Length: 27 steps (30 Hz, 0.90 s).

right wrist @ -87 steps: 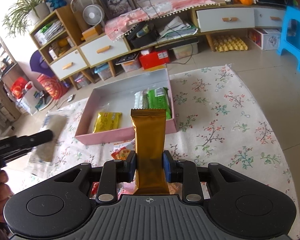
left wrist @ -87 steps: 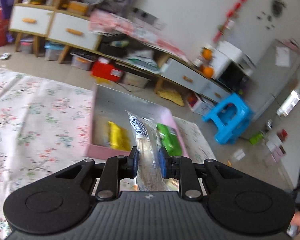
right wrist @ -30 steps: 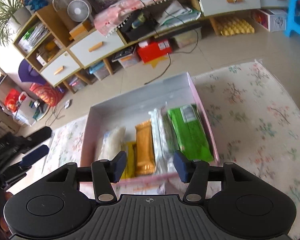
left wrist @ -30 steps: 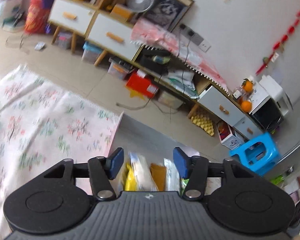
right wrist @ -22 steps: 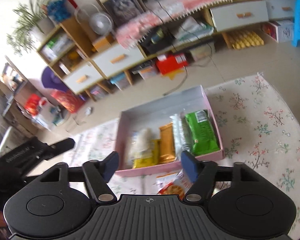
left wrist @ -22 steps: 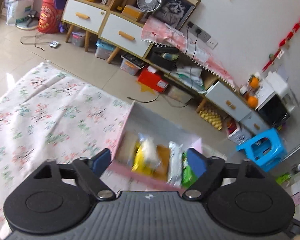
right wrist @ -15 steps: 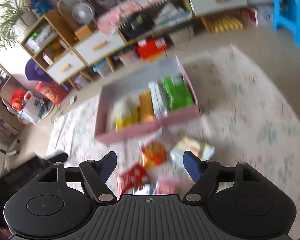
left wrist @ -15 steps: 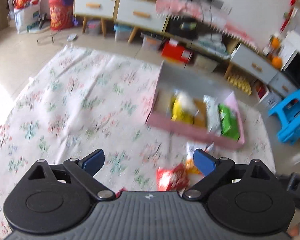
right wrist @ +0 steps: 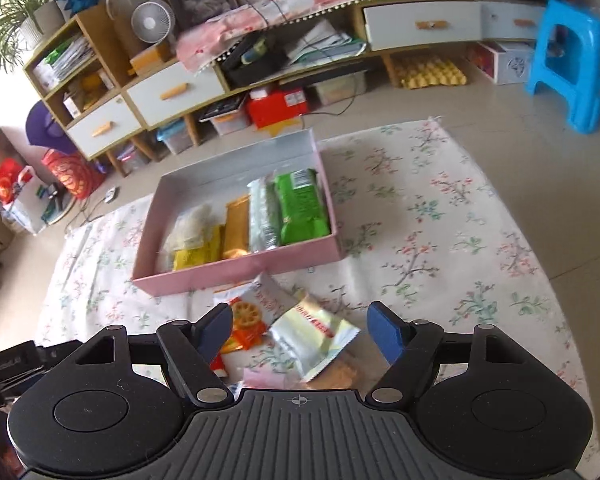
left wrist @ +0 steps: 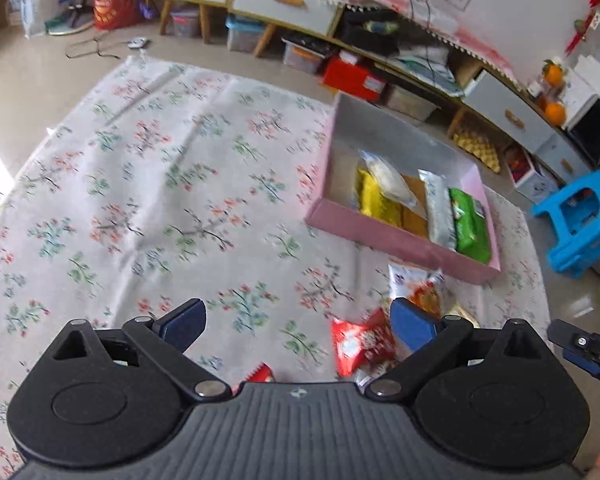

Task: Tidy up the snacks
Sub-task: 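Withdraw both grippers from the box back over the loose snacks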

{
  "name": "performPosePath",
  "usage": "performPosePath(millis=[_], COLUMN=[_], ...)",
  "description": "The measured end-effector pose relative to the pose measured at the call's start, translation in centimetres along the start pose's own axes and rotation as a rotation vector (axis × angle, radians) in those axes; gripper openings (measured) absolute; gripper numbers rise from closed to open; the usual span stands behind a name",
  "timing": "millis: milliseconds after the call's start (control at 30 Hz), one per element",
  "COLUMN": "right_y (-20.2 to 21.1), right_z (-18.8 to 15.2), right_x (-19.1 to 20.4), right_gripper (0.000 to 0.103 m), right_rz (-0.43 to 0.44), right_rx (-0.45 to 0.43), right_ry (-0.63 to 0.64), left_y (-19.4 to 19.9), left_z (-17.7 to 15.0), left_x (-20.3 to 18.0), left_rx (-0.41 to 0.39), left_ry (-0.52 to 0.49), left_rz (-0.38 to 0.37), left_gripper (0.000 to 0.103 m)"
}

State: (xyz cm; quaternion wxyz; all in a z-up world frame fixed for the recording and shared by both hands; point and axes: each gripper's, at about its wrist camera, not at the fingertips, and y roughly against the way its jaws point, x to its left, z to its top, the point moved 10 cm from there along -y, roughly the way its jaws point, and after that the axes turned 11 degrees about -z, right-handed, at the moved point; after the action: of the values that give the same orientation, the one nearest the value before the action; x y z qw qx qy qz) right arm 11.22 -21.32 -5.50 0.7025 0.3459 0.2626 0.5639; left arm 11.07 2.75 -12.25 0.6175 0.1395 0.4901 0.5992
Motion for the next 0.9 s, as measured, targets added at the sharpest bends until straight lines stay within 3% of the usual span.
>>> performPosePath(millis=[700,900], right_y=[-1.1,-1.9], right_z=[-1.8,-3.3], right_x=[1.2,2.4], right_gripper=[0.076,0.076], right_rz=[0.066,0.072], right_rx=[0.100,0.149], right_ry=[0.044,0.112], left_y=[0.2,0.1], left_z=[-1.1,-1.3], left_x=[0.1,0.0], left_rx=[0.019,0.033], left_ry=[-0.001,-0.002], left_rz=[-0.009,-0.010], left_gripper=[0.097,0.097])
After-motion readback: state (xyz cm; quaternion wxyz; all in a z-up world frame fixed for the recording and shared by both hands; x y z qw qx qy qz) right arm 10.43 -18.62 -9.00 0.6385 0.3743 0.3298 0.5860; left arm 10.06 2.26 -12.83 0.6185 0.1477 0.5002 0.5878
